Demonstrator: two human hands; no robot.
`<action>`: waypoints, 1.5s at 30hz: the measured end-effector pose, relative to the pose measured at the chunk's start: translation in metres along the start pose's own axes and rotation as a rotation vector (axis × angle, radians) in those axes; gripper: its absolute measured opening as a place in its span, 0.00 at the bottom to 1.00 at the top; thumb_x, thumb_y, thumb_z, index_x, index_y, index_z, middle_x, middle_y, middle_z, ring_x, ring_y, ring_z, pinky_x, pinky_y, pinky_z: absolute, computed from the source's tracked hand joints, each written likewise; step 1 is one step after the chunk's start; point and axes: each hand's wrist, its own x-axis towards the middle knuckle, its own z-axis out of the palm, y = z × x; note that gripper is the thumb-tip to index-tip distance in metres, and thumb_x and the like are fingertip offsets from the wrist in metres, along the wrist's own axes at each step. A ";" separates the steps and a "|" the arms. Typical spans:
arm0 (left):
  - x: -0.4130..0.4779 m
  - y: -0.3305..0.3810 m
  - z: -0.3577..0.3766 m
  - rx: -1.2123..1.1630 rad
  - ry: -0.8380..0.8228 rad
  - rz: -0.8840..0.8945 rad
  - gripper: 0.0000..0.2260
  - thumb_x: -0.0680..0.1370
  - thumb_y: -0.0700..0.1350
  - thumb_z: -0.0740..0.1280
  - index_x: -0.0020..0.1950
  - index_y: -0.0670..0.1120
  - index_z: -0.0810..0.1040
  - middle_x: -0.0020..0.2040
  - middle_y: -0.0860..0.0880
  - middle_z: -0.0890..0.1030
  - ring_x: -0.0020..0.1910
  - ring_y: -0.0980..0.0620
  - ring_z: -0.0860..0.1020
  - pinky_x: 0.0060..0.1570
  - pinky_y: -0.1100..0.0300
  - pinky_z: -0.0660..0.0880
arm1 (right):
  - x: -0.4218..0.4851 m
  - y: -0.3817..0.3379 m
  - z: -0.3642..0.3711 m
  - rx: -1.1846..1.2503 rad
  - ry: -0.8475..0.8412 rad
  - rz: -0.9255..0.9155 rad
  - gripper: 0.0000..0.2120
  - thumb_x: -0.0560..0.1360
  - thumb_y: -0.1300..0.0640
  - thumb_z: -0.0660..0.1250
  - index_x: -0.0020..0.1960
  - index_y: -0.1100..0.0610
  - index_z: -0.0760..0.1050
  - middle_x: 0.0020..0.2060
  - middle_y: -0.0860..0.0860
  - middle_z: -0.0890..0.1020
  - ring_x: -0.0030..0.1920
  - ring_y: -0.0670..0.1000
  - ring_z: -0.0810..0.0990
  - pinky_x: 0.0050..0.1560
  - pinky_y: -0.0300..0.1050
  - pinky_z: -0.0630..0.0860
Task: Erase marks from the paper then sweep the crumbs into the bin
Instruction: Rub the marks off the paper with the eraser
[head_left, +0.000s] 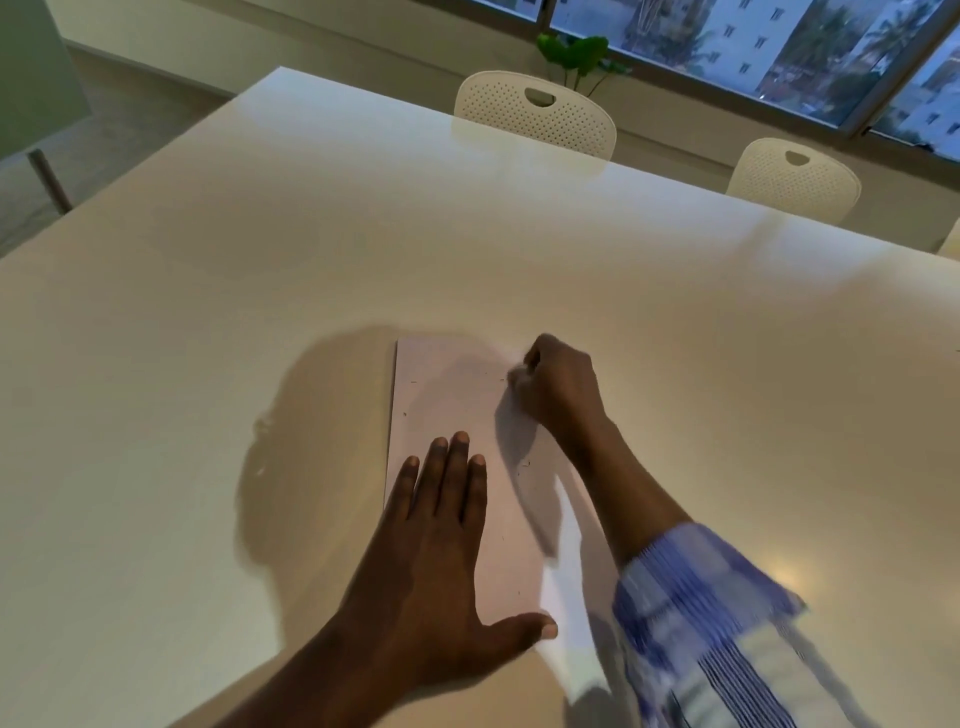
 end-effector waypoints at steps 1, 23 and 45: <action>0.000 0.001 0.000 0.007 0.004 -0.002 0.59 0.62 0.87 0.40 0.75 0.47 0.21 0.74 0.48 0.17 0.74 0.49 0.19 0.78 0.46 0.29 | 0.010 -0.001 0.000 -0.014 -0.004 0.017 0.05 0.79 0.57 0.66 0.52 0.58 0.76 0.51 0.57 0.82 0.44 0.53 0.79 0.41 0.45 0.77; 0.000 0.000 0.006 0.003 0.041 0.003 0.60 0.63 0.86 0.40 0.78 0.46 0.25 0.77 0.47 0.21 0.77 0.47 0.23 0.80 0.42 0.38 | -0.009 -0.017 -0.003 -0.050 -0.080 -0.055 0.10 0.79 0.55 0.67 0.55 0.60 0.77 0.52 0.57 0.83 0.49 0.55 0.81 0.47 0.47 0.79; -0.001 -0.001 0.006 0.043 0.063 0.015 0.60 0.63 0.86 0.40 0.79 0.46 0.27 0.78 0.45 0.24 0.78 0.46 0.26 0.81 0.42 0.41 | -0.081 0.026 -0.022 -0.040 -0.098 -0.010 0.07 0.79 0.54 0.67 0.51 0.57 0.78 0.47 0.55 0.84 0.45 0.55 0.82 0.46 0.50 0.82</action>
